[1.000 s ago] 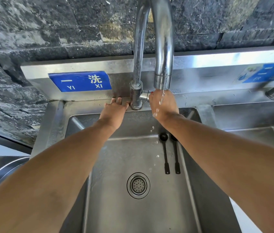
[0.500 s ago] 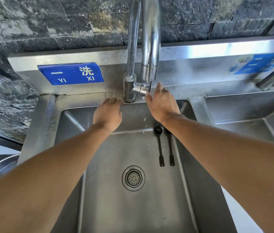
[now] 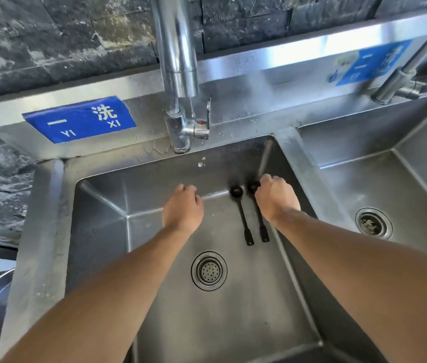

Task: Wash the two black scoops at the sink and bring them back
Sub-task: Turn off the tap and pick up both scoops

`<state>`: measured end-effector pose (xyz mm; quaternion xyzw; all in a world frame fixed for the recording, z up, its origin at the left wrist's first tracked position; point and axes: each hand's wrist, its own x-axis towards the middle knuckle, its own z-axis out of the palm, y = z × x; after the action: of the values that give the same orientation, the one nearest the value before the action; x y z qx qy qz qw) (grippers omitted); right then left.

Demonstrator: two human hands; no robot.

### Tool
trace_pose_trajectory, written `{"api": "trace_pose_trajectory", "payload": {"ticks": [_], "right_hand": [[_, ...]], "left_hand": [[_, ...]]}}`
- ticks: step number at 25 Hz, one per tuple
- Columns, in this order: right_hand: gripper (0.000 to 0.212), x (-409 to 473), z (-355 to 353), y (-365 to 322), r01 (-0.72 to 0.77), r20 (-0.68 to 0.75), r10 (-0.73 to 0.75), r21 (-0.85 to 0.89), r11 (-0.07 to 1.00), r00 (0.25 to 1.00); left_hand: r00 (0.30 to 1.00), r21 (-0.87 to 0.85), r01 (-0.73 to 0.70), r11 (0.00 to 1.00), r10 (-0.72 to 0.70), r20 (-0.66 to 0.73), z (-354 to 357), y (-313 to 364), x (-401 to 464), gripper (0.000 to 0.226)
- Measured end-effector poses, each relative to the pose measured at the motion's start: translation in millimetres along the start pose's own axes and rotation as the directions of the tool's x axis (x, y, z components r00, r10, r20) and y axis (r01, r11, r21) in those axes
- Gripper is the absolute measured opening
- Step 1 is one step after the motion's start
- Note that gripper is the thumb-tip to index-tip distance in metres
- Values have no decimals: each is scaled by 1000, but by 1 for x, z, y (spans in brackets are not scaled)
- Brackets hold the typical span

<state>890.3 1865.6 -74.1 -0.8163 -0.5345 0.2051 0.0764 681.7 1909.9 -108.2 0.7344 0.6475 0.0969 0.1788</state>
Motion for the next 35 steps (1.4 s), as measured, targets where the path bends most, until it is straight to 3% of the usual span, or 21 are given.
{"api": "trace_pose_trajectory", "payload": {"ticks": [6, 11, 14, 19, 24, 31, 35], "right_hand": [[35, 9, 53, 40, -32, 218, 54, -103, 994, 974], [35, 34, 88, 56, -3, 250, 64, -240, 971, 966], [36, 53, 109, 58, -21, 288, 91, -237, 971, 953], [36, 72, 143, 57, -211, 244, 235, -120, 970, 941], [33, 78, 156, 57, -210, 225, 230, -111, 971, 947], [34, 70, 163, 49, -222, 240, 233, -75, 972, 942], [34, 64, 153, 44, -236, 237, 247, -73, 969, 940]], "left_hand": [[981, -69, 60, 996, -45, 190, 66, 24, 6, 22], [954, -76, 134, 988, -108, 281, 119, 35, 17, 35], [944, -60, 152, 987, -127, 305, 147, 31, 26, 37], [933, -57, 225, 973, -198, 301, 183, 37, 45, 29], [905, -82, 347, 934, -311, 289, 201, 51, 50, 45], [837, -159, 508, 847, -441, 323, 192, 56, 48, 12], [797, -193, 575, 795, -491, 353, 181, 51, 36, 9]]}}
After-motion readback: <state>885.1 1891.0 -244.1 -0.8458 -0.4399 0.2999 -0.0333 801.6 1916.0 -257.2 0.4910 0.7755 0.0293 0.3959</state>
